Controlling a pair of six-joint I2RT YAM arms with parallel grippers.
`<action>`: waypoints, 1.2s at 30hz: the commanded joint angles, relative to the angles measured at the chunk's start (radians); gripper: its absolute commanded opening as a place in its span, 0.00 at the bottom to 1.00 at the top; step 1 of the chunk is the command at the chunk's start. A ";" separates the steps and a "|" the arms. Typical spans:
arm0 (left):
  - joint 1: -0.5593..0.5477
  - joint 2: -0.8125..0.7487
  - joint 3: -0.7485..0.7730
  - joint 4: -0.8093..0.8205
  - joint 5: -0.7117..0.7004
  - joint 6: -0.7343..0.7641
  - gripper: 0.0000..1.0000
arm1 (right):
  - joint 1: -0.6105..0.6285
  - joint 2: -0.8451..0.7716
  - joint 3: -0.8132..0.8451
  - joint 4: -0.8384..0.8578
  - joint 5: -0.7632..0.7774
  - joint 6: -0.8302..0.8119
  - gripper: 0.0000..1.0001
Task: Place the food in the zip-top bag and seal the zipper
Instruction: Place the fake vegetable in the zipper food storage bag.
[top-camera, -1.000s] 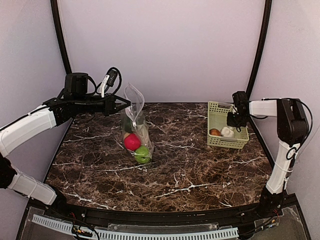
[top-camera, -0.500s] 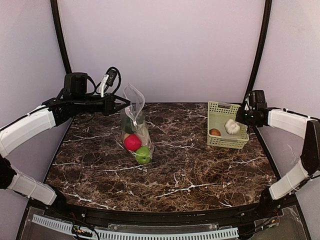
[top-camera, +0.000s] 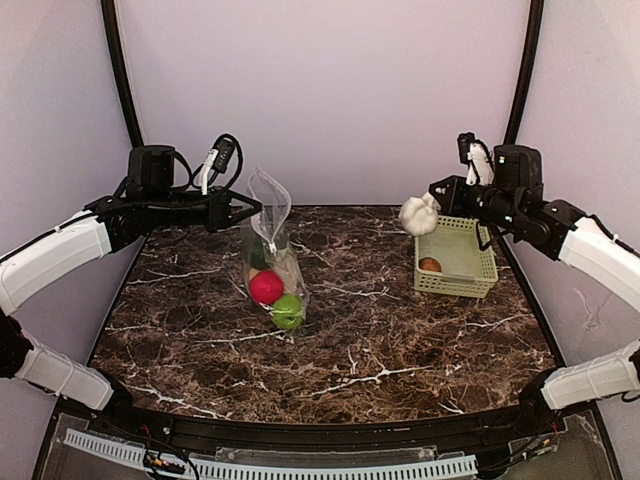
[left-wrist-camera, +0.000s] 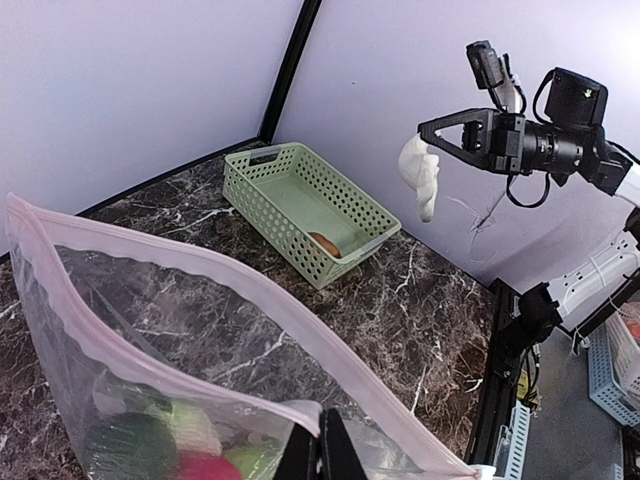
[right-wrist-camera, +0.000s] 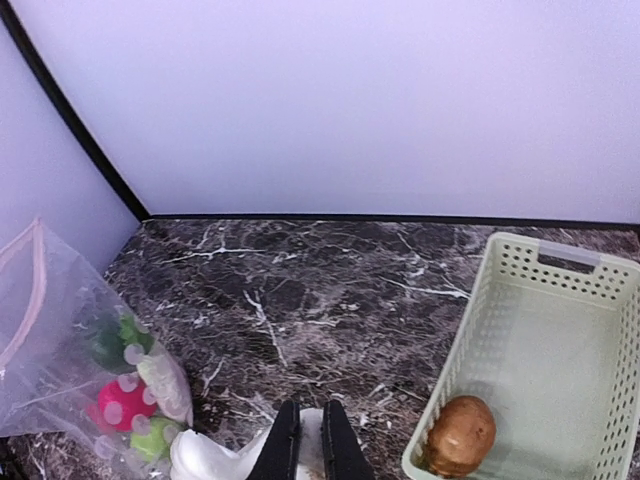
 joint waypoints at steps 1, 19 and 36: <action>0.001 -0.034 -0.016 0.048 0.055 0.004 0.01 | 0.115 0.044 0.119 -0.007 0.064 -0.037 0.06; 0.001 -0.017 -0.018 0.080 0.135 -0.017 0.01 | 0.474 0.499 0.688 -0.065 0.384 -0.082 0.03; -0.001 -0.017 -0.018 0.081 0.129 -0.024 0.01 | 0.575 0.752 0.935 -0.106 0.360 -0.197 0.03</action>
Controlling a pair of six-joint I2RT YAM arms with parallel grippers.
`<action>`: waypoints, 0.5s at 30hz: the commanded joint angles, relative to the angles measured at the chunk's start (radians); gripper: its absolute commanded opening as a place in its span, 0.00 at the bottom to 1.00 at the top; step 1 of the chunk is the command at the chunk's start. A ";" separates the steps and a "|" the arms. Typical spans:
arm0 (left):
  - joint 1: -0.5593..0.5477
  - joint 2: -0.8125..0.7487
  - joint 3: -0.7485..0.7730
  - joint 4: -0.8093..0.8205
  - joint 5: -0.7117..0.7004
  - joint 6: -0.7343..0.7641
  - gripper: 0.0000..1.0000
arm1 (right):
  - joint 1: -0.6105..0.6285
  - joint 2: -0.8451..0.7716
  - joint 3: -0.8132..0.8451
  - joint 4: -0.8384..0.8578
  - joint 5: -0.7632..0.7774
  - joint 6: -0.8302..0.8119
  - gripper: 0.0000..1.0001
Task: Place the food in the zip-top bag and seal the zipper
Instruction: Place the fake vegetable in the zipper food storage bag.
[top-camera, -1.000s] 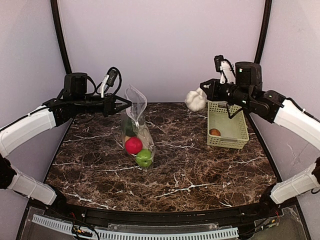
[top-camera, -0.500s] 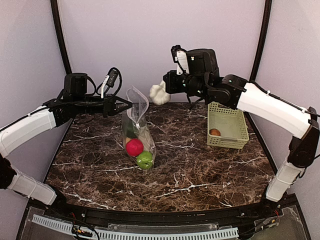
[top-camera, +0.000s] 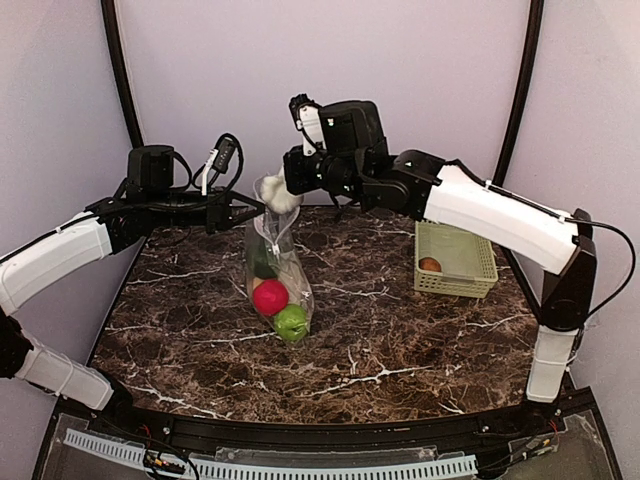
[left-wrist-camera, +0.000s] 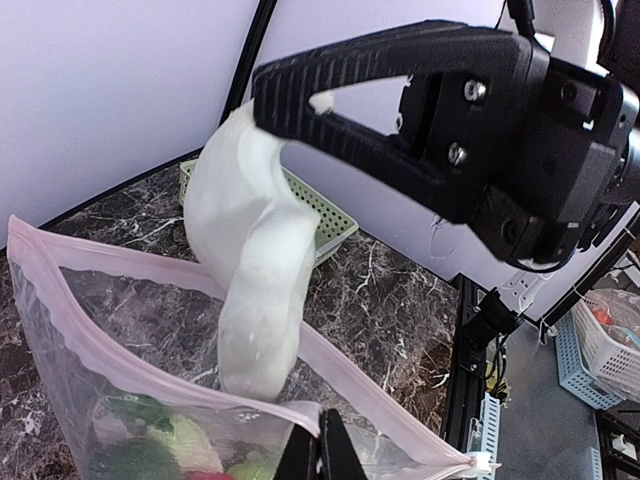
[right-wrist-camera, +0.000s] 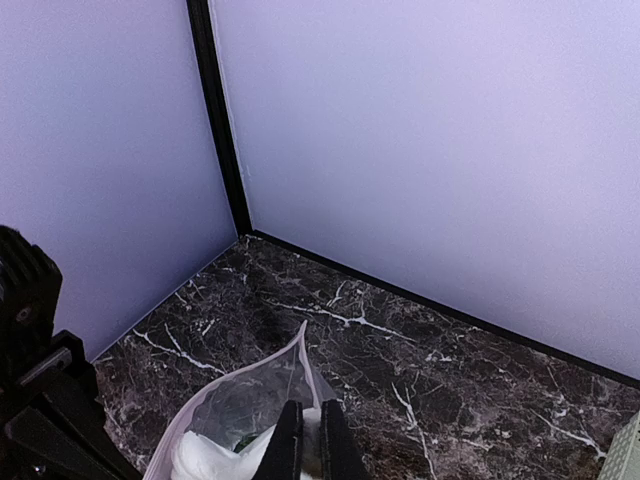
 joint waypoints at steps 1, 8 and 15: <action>-0.001 -0.017 -0.007 0.036 0.013 -0.005 0.01 | 0.019 0.028 0.007 -0.032 -0.022 -0.032 0.03; 0.000 -0.012 -0.008 0.035 0.003 -0.006 0.01 | 0.021 0.018 -0.075 -0.070 -0.153 -0.010 0.03; 0.000 -0.006 -0.010 0.036 0.000 -0.007 0.01 | 0.022 0.040 -0.088 -0.110 -0.333 -0.014 0.03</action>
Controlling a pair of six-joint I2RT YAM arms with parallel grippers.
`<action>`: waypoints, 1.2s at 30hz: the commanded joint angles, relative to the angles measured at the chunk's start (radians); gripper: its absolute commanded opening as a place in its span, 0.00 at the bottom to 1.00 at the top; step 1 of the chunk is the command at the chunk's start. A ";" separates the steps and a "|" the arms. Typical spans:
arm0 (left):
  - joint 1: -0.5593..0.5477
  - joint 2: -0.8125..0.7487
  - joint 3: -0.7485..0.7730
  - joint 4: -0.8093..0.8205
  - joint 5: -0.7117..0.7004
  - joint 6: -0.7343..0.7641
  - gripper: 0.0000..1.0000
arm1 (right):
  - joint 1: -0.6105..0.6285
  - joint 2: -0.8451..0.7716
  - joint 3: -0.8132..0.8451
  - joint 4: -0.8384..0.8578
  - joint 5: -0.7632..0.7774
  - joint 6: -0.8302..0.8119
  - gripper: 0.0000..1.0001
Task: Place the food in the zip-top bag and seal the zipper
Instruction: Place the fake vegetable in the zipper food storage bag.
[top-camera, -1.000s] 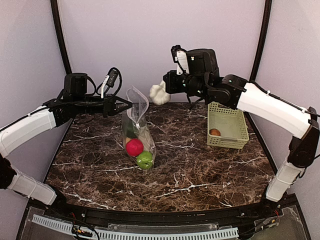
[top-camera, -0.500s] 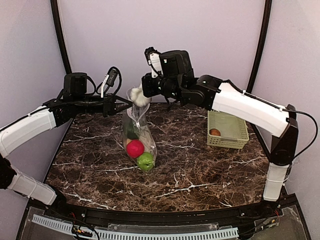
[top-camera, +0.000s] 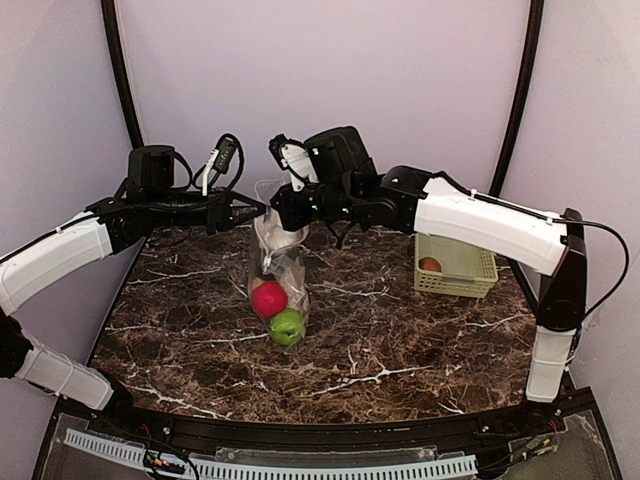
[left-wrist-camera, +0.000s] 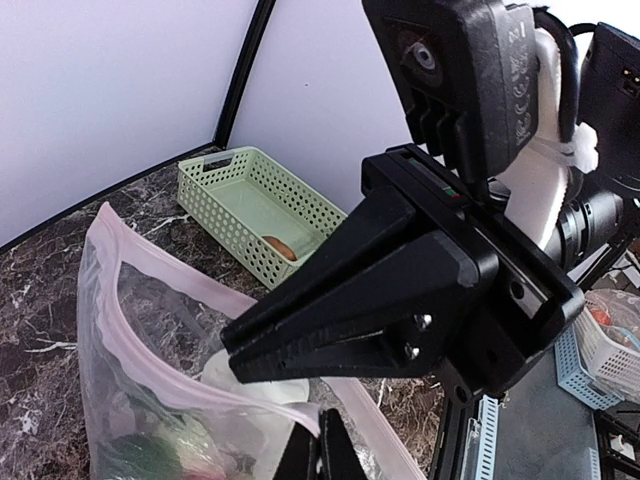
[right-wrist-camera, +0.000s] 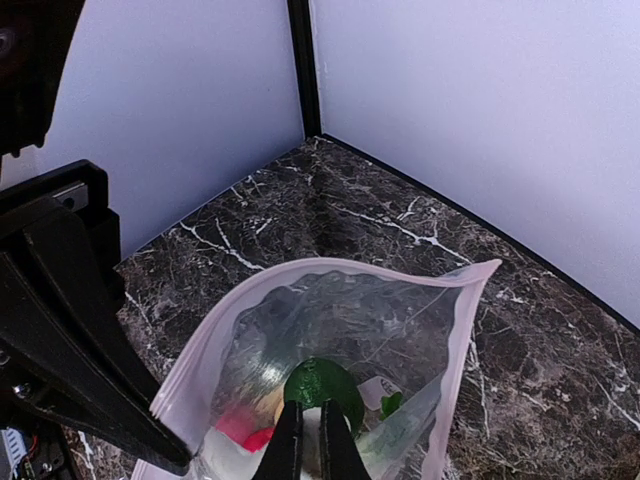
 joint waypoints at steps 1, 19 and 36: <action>0.000 -0.006 -0.009 0.034 0.003 -0.002 0.01 | 0.011 0.018 -0.002 -0.036 -0.141 -0.004 0.03; 0.000 -0.025 -0.009 0.036 -0.002 0.001 0.01 | 0.011 0.074 0.142 -0.194 -0.105 0.051 0.43; 0.000 -0.022 -0.010 0.032 -0.010 0.005 0.01 | -0.027 -0.099 0.006 -0.242 0.040 0.137 0.59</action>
